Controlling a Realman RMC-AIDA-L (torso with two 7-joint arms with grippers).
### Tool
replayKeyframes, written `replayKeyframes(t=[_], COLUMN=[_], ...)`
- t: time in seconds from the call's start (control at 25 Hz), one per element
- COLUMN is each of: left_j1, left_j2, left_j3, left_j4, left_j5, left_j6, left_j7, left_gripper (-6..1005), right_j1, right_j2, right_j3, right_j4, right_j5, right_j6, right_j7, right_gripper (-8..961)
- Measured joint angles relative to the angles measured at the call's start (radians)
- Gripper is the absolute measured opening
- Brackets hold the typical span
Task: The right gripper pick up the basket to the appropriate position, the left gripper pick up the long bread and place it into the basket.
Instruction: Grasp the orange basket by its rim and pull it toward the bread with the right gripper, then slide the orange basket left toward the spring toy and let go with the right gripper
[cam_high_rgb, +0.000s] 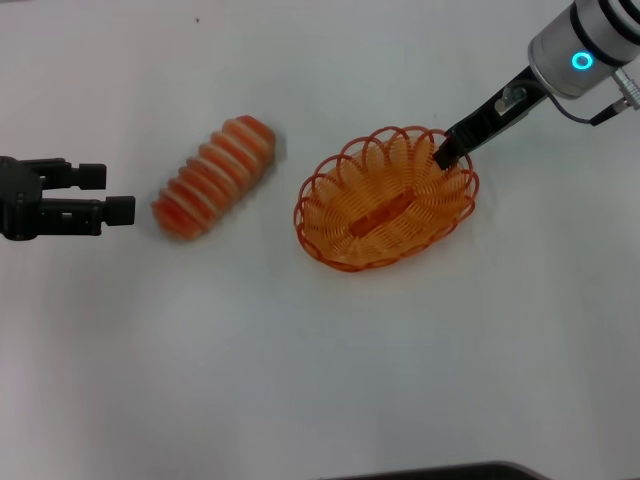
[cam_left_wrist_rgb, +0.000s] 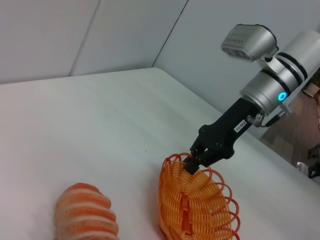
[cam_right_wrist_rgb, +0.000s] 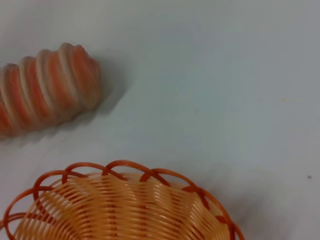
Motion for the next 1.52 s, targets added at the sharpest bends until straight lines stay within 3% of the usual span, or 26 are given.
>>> replayKeyframes(t=[0.2,0.36,0.52,0.84,1.28,1.4,1.52], left_j1=[0.0,0.0,-0.002,-0.013,-0.023,-0.021,-0.015], left_j2=[0.003,0.005,0.007,0.009,0.018,0.019,0.019], left_j3=[-0.002,-0.004,-0.004,-0.002,-0.002,-0.005,-0.006], left_j4=[0.0,0.0,0.0,0.0,0.0,0.0,0.0], left_j5=[0.0,0.0,0.0,0.001,0.002,0.002,0.002], left_j6=[0.0,-0.004,-0.006,-0.016,-0.02,-0.02,-0.02], left_j7=[-0.001,0.0,0.001,0.001,-0.002,-0.004,-0.005], left_gripper=[859,859,859,860,860,860,861], right_j1=[-0.021,-0.072,-0.136,-0.224,-0.253,-0.254,-0.259], right_j2=[-0.018,-0.042,-0.058,-0.031,-0.013,-0.015,-0.031], right_j3=[0.07,0.189,0.241,0.278,0.294,0.303,0.325], right_j4=[-0.016,-0.023,0.009,0.059,0.097,0.086,0.051], right_j5=[0.055,0.171,0.276,0.316,0.319,0.319,0.319], right_j6=[-0.058,-0.117,-0.126,-0.038,0.009,-0.014,-0.034], right_j7=[-0.027,-0.054,-0.055,-0.045,-0.042,-0.042,-0.034], right_gripper=[110,89,77,67,82,86,203])
